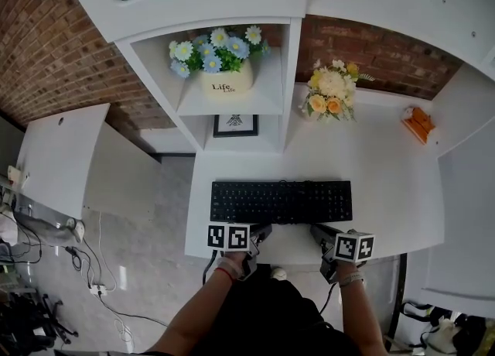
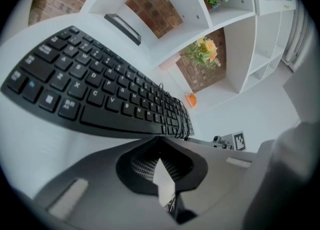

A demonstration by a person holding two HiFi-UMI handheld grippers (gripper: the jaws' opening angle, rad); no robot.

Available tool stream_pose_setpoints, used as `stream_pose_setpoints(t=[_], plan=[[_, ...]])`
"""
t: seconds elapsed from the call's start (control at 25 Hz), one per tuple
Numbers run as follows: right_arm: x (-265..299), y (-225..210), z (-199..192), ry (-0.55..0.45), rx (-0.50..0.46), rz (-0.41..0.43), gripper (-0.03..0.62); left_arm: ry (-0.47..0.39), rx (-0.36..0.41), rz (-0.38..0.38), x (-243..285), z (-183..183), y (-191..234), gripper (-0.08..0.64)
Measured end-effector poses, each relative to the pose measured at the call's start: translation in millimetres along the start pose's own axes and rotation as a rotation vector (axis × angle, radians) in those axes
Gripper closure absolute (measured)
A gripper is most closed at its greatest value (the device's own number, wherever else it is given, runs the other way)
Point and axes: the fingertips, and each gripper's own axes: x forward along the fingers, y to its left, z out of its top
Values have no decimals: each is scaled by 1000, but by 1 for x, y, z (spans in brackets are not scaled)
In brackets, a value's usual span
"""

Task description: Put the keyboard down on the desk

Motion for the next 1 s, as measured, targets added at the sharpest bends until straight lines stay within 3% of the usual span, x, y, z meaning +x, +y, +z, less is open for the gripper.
stream_pose_setpoints(t=[0.16, 0.4, 0.84, 1.0], plan=[[-3, -1, 1, -25, 18, -2, 586, -48, 2, -25, -5, 13, -5, 563], [-12, 2, 5, -44, -21, -3, 595, -75, 108, 17, -17, 15, -3, 561], [-37, 25, 32, -187, -262, -26, 595, -192, 168, 81, -51, 21, 5, 561], [-50, 36, 48, -252, -379, -55, 595, -260, 229, 109, -66, 33, 3, 561]])
